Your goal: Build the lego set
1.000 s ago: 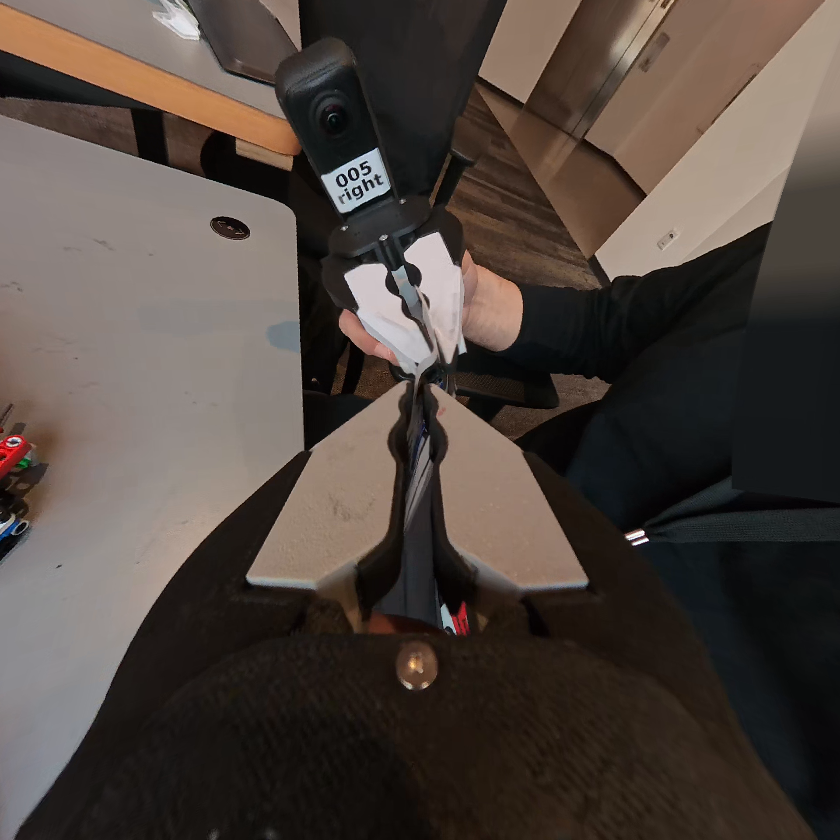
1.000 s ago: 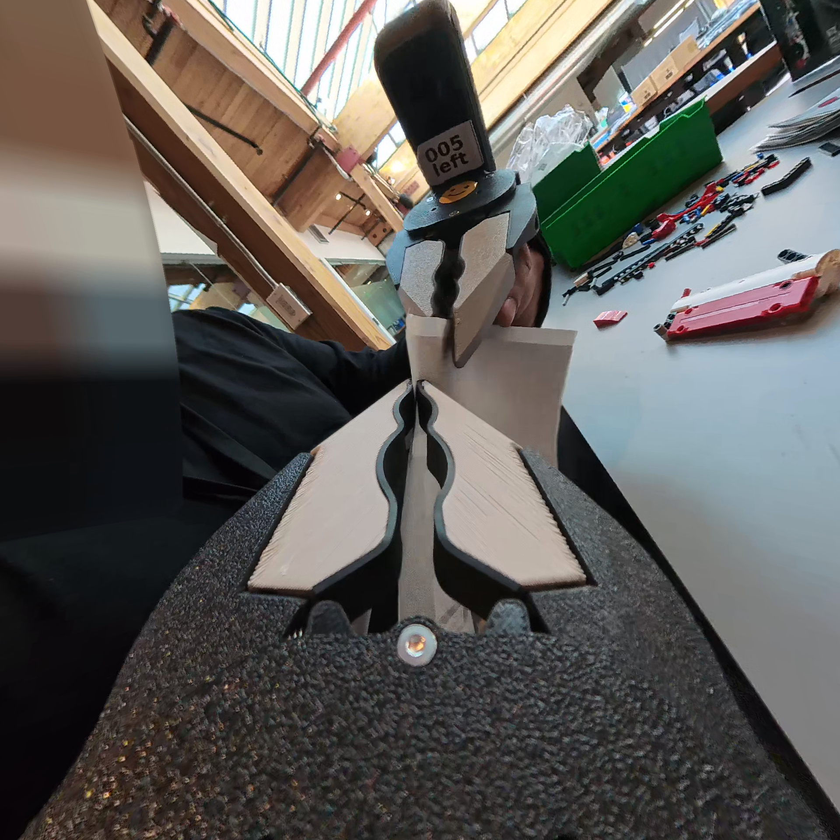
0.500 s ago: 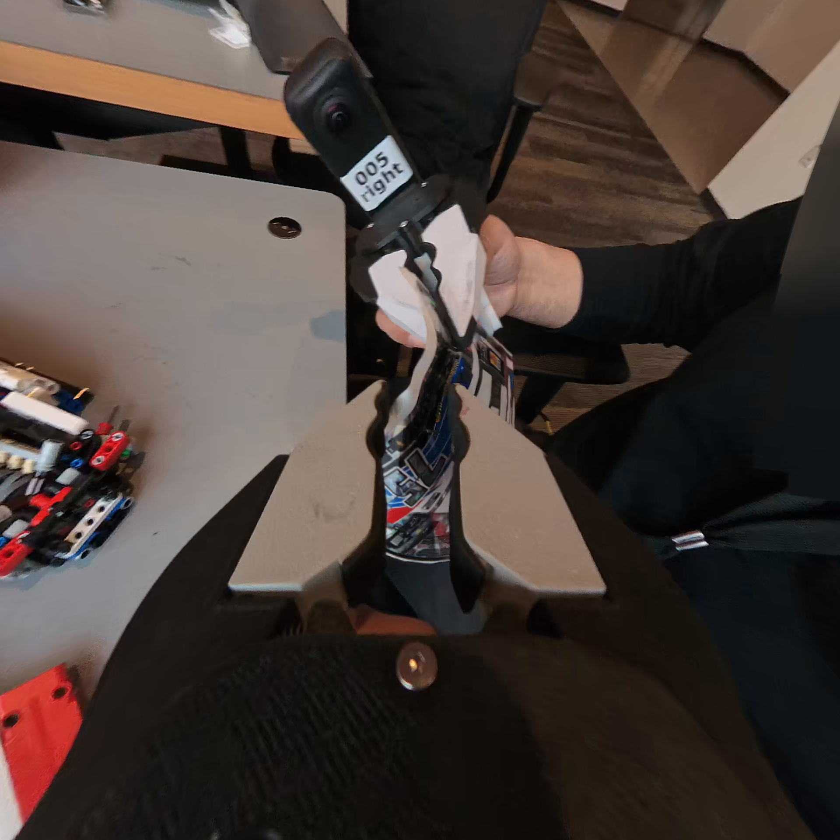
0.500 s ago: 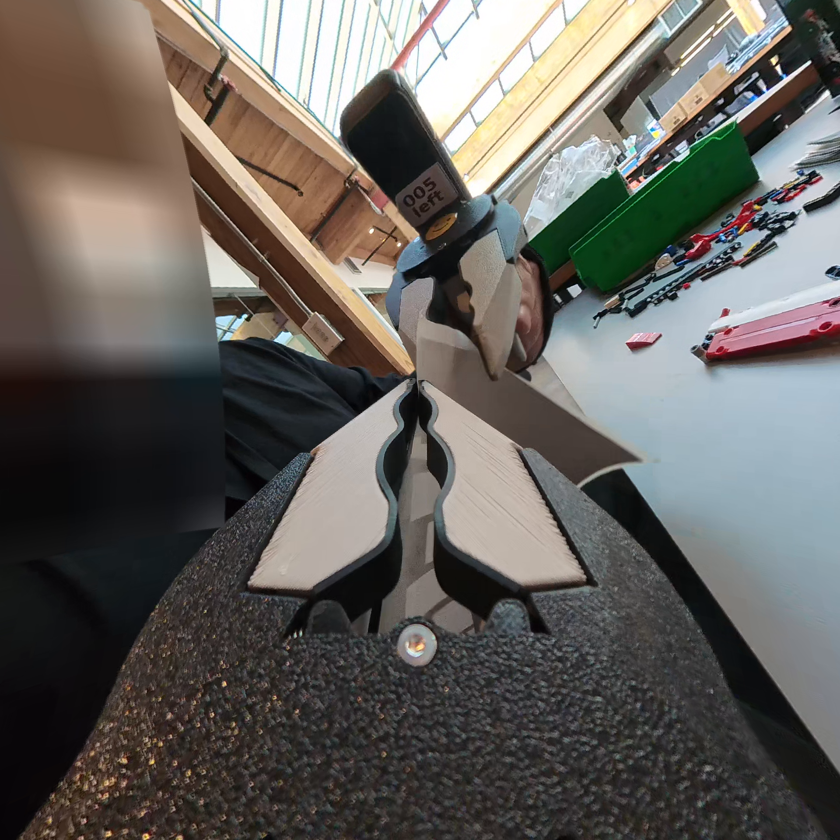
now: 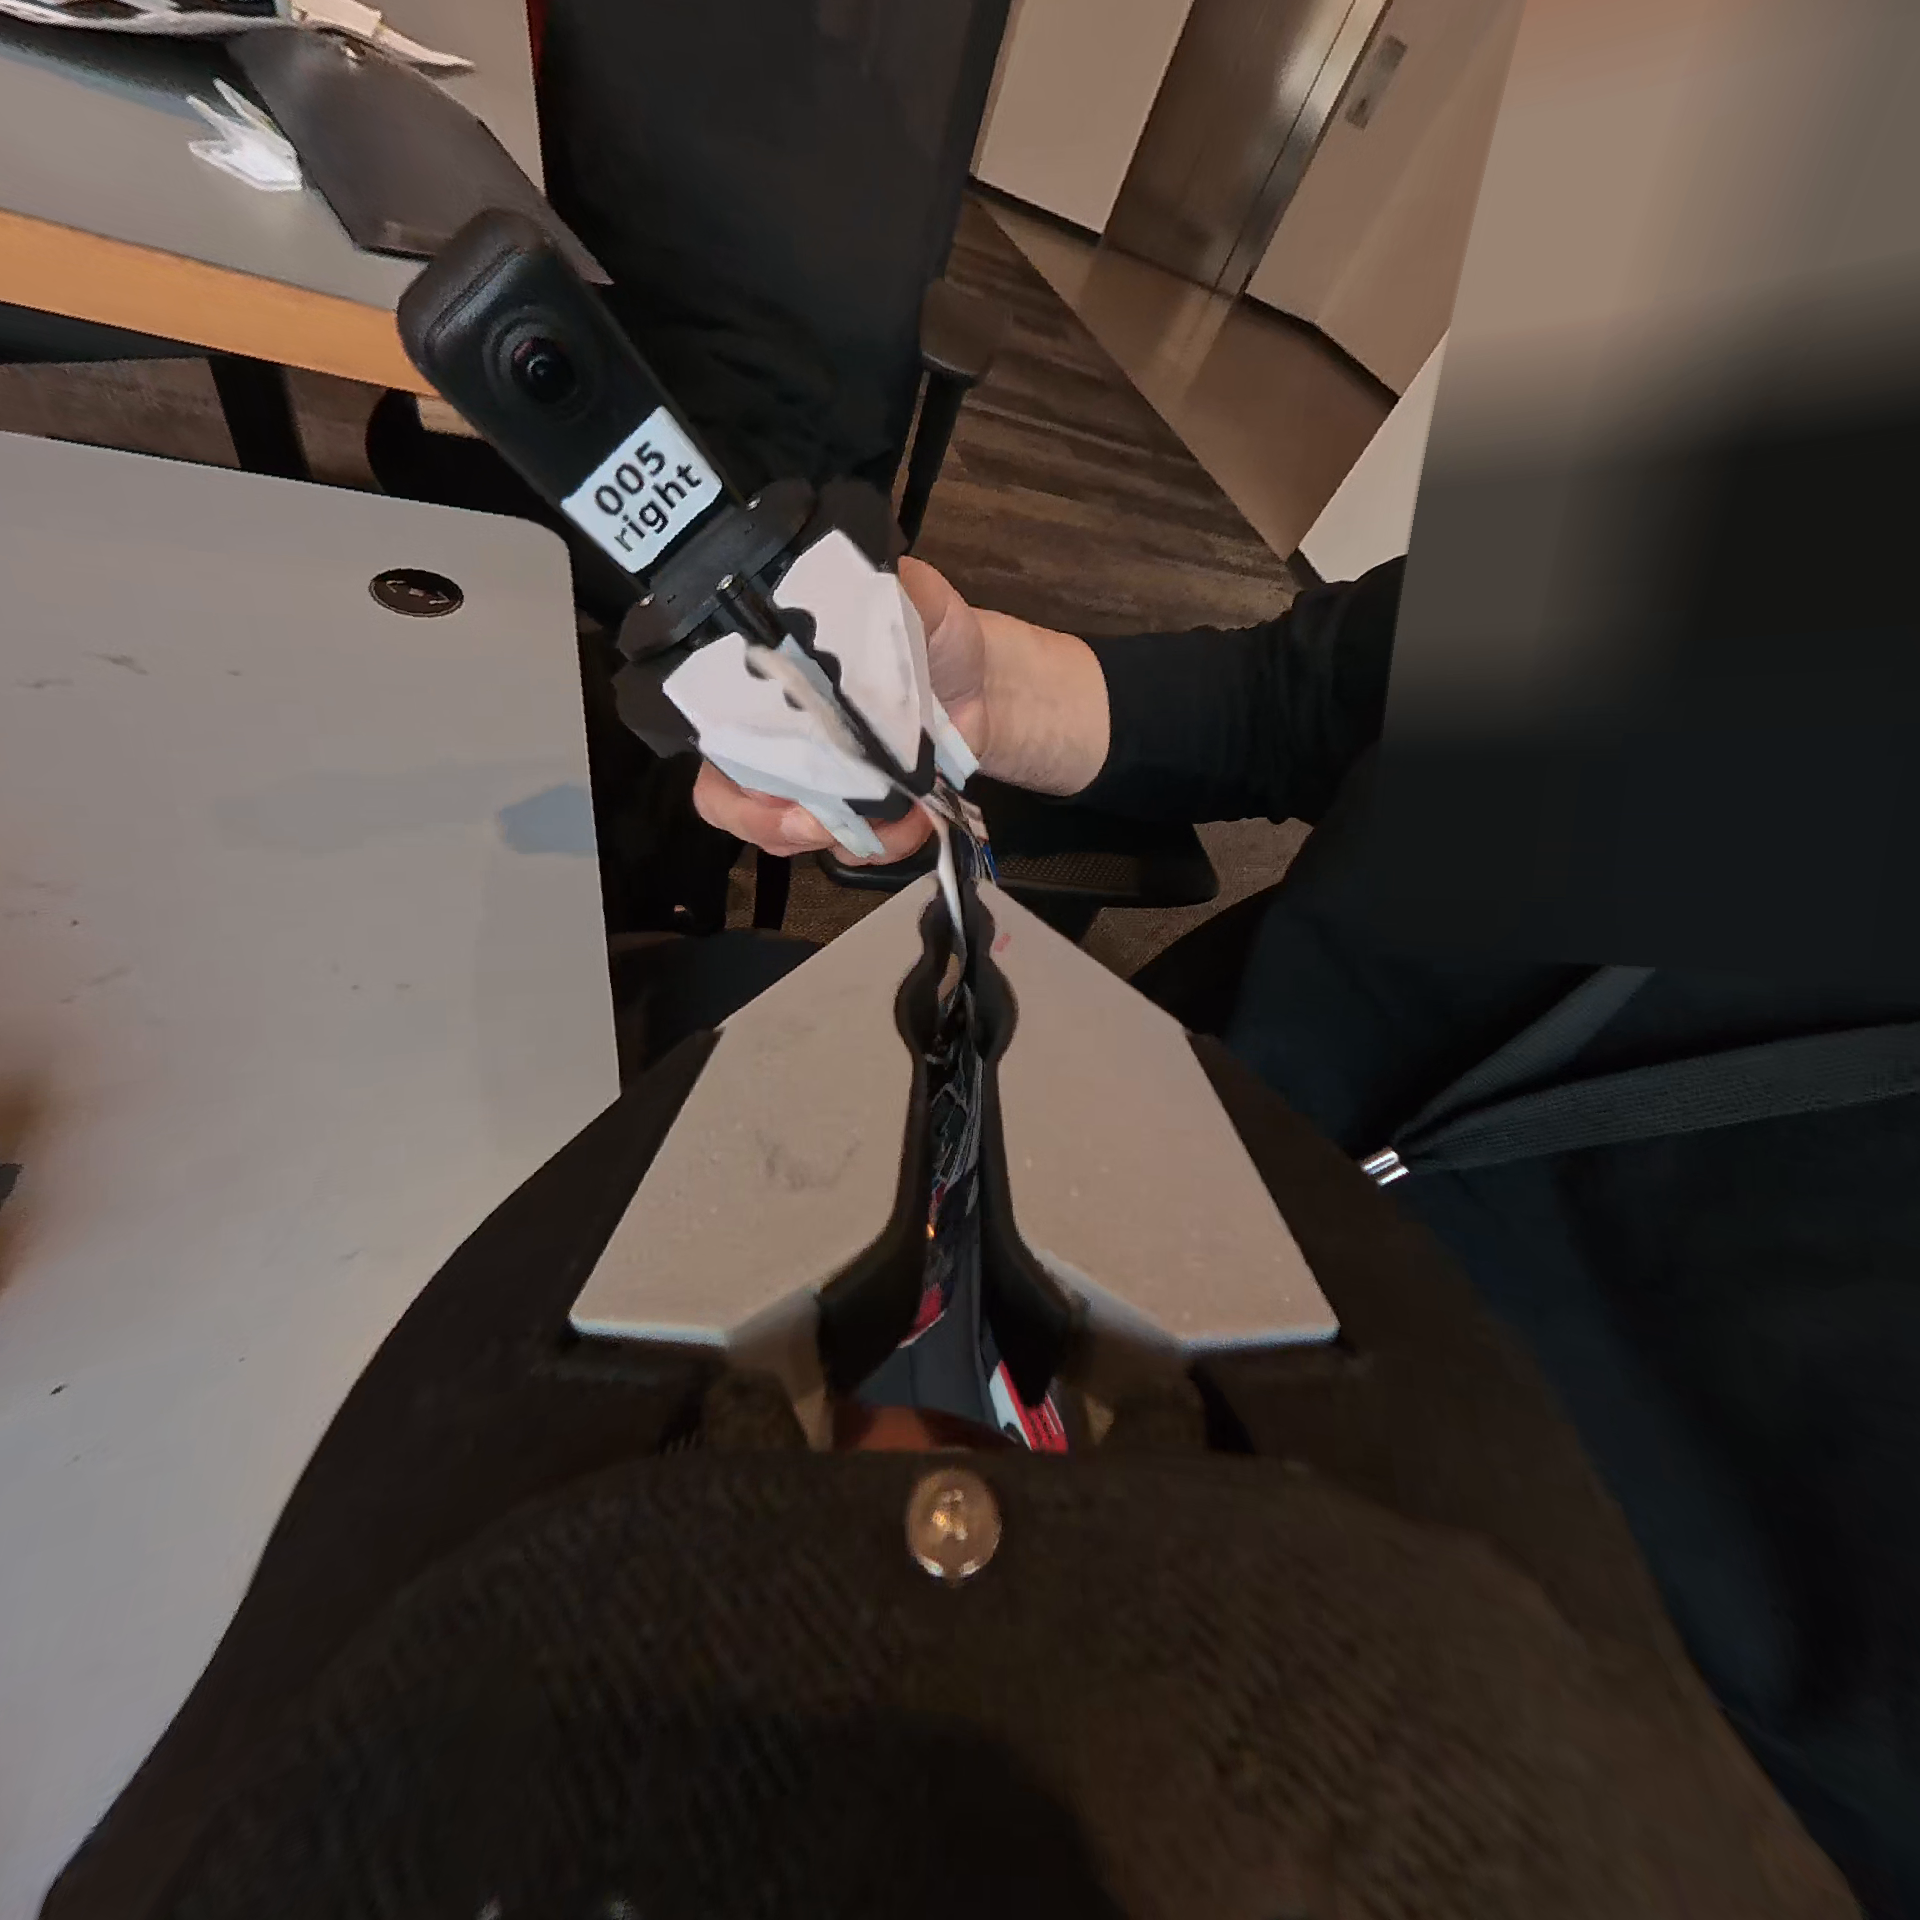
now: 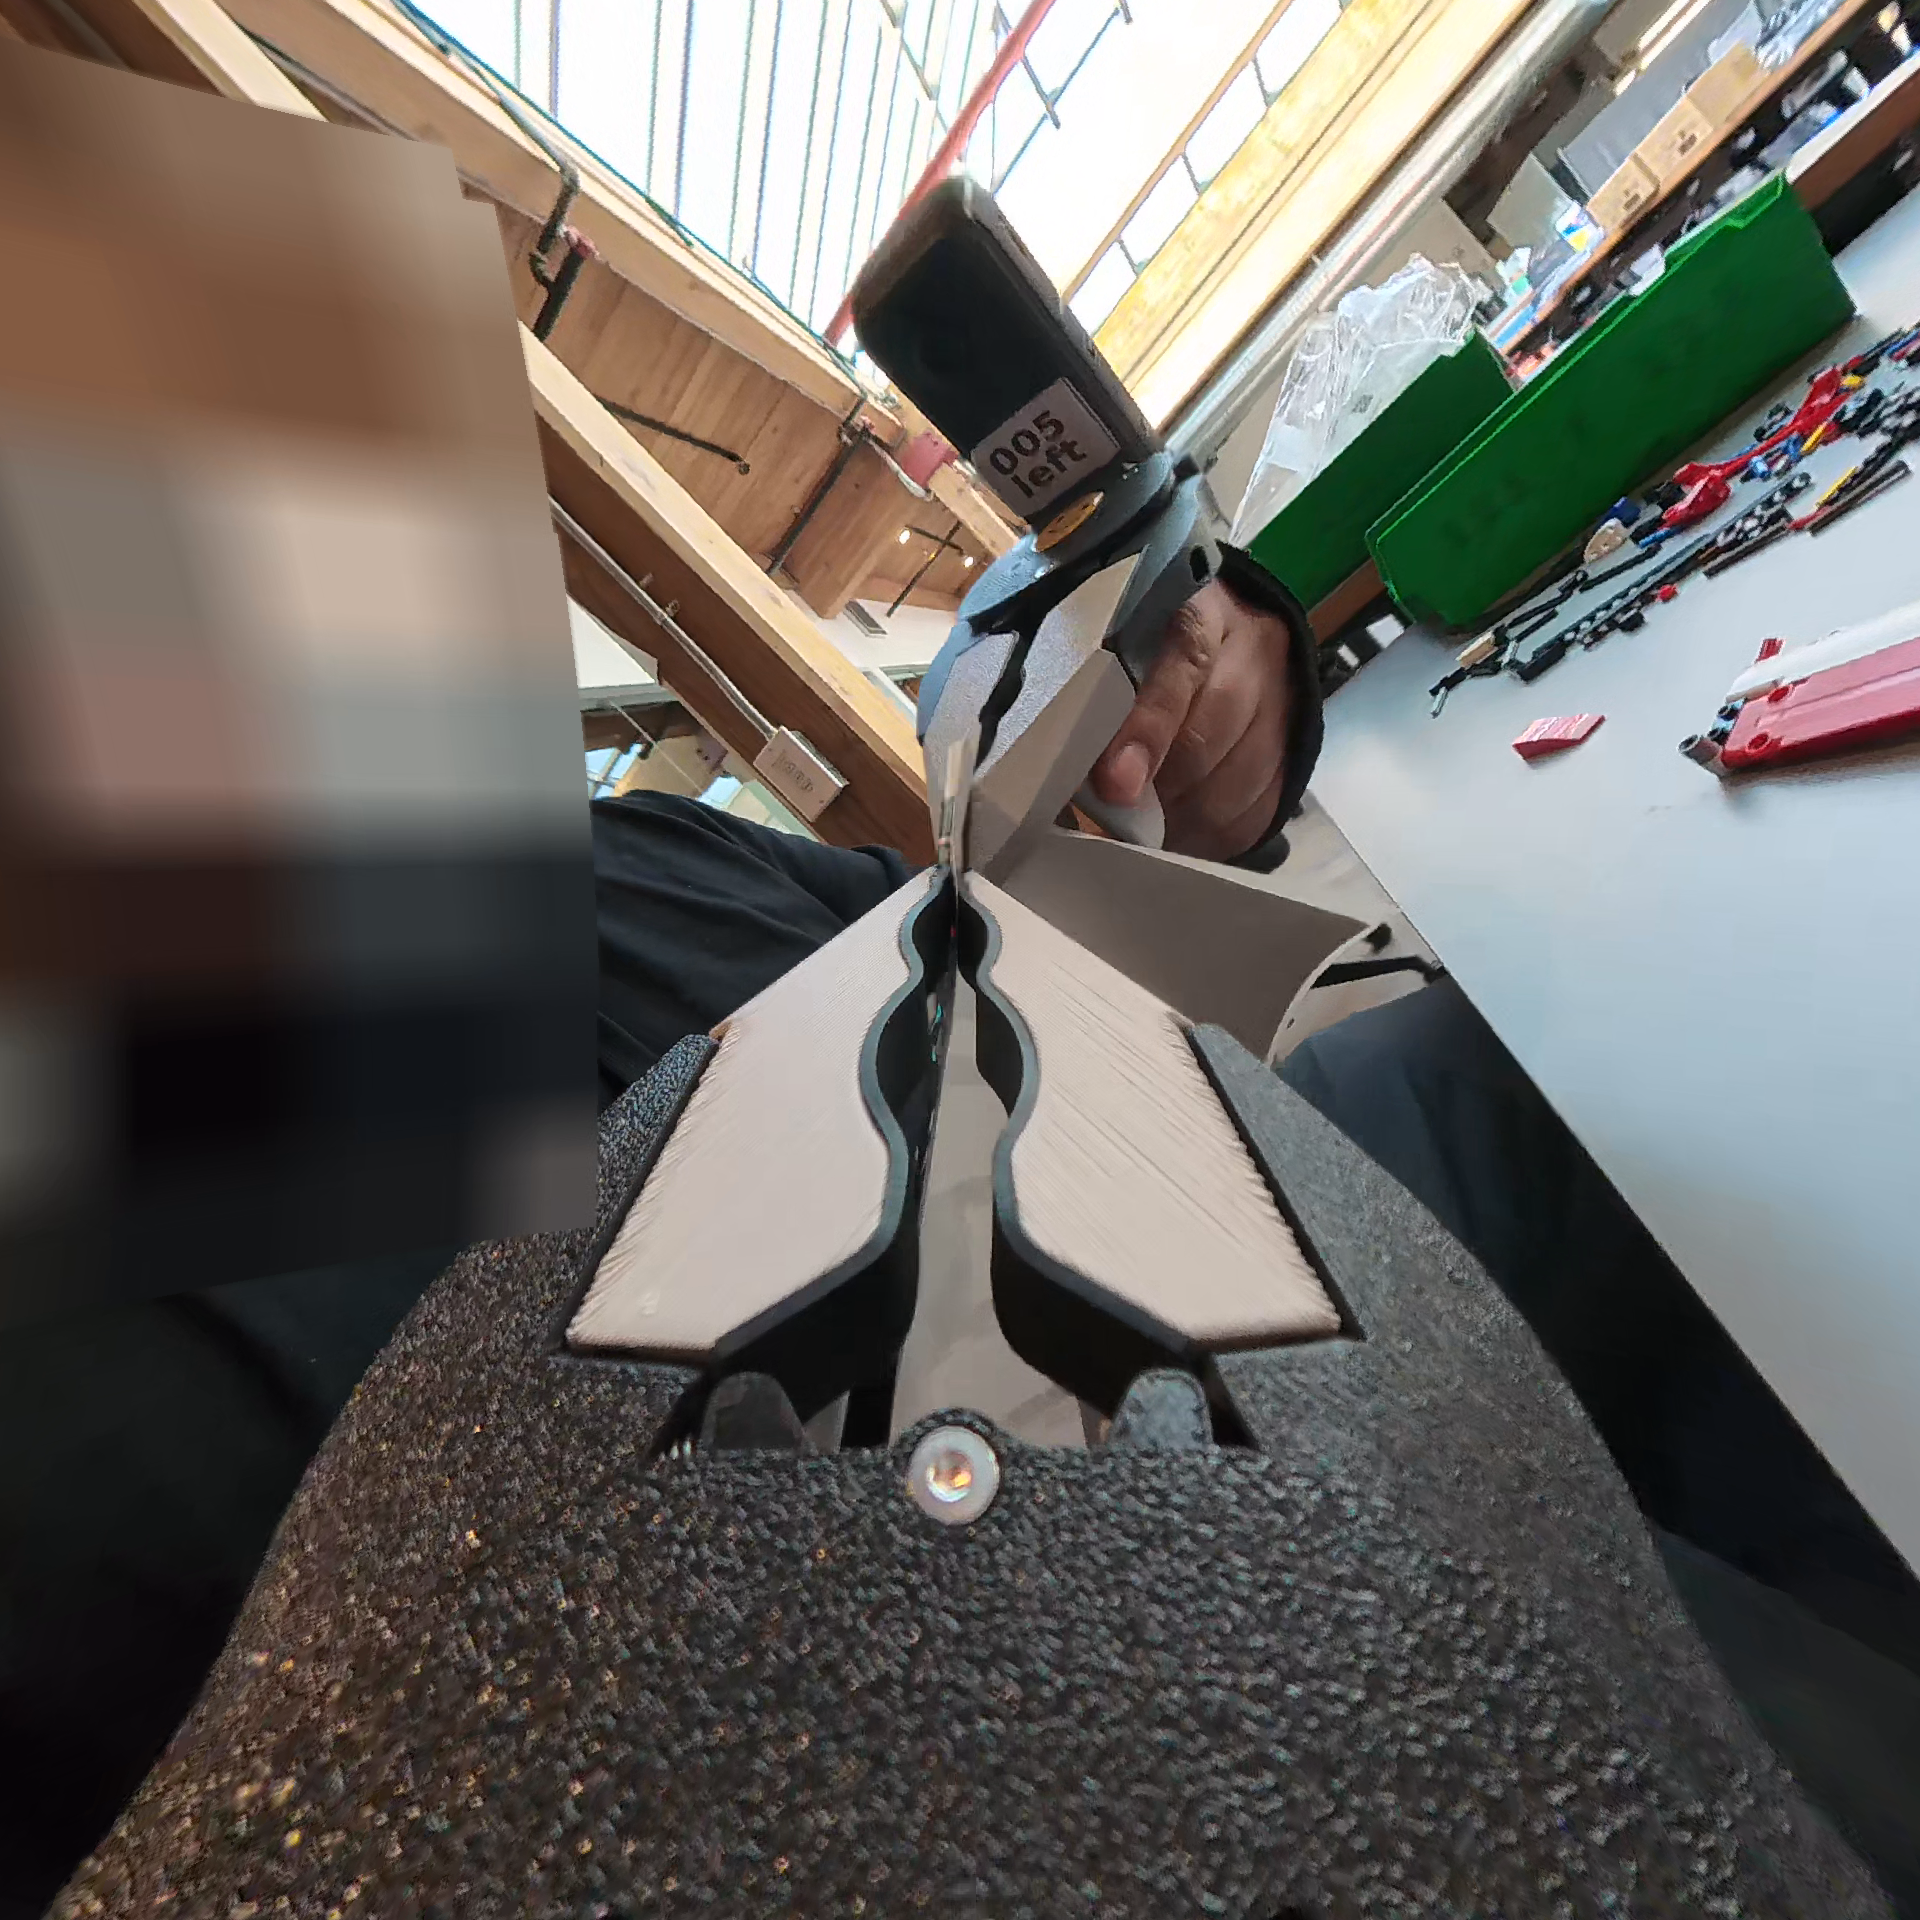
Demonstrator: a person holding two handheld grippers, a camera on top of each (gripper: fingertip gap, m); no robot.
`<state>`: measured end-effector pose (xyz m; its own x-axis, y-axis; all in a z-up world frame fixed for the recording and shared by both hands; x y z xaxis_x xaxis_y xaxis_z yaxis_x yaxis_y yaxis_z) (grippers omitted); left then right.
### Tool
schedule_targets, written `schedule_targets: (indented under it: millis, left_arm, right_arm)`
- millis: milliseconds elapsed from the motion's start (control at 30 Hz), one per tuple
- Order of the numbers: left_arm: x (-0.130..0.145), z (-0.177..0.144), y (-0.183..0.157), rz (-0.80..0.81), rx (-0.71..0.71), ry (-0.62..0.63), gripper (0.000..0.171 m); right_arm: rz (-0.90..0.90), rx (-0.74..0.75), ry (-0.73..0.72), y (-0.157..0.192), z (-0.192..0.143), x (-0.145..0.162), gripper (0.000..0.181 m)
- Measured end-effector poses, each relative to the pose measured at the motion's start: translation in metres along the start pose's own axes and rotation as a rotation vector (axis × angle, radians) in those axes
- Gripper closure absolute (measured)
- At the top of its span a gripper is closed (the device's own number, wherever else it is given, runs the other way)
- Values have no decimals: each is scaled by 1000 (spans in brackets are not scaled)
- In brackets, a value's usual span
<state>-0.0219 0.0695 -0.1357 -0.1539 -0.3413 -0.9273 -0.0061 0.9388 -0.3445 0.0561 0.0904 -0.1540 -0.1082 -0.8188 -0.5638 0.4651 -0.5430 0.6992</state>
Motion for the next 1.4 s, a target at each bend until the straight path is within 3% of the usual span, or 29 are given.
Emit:
schedule_targets:
  millis: [33, 233, 467, 667, 900, 1400]
  left_arm:
    - [0, 0, -1, -5, 15, -3, 171]
    - [3, 1, 1, 8, 3, -6, 171]
    - [6, 1, 5, -6, -16, -1, 171]
    - [8, 0, 11, -32, -58, -1, 171]
    - [4, -2, 25, -25, -198, -28, 169]
    - [8, -4, 26, -92, -153, -60, 171]
  right_arm:
    - [20, 0, 8, -1, 1, 2, 181]
    - [112, -116, 8, 8, 6, 8, 181]
    - [101, -78, 30, -1, 11, 15, 181]
    - [-15, 10, 37, -7, 10, 13, 181]
    - [-53, 65, -47, -13, 3, -1, 181]
    - [-49, 103, -88, -25, 3, 1, 181]
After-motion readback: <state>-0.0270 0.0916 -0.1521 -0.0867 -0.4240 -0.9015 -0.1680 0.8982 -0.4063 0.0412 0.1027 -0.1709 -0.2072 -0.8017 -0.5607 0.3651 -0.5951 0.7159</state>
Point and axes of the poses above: each gripper's, where its closed fingertips meet, z out along the fingers, x out of its underside, y = z × x across the jaws, the point moved 4 cm from there along -z, back along the fingers, and after that the axes turned 10 degrees about -y, right-handed, at the moved point
